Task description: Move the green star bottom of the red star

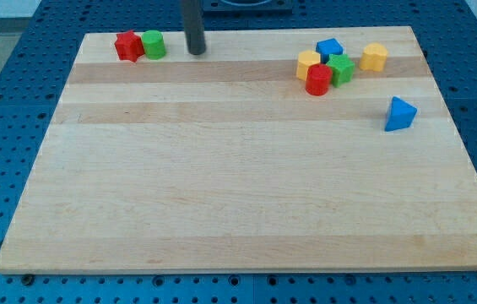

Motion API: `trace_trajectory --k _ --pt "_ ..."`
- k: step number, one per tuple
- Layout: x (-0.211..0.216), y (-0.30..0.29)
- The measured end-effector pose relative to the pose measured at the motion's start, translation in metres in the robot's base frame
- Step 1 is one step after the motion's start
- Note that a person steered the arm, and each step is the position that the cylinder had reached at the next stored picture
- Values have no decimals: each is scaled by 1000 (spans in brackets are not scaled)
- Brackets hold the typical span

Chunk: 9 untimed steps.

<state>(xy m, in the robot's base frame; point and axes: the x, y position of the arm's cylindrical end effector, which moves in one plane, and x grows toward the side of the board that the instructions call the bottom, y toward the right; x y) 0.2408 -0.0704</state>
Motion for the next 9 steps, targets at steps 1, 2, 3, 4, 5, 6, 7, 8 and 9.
trace_trajectory --k 1,2,3,4,5,6,7,8,9 --pt "0 56" --pt "0 115" --pt "-6 161" --pt "-19 191" --pt "-18 217" --pt "-3 223" --pt "17 223" --pt "41 223" --pt "65 223"
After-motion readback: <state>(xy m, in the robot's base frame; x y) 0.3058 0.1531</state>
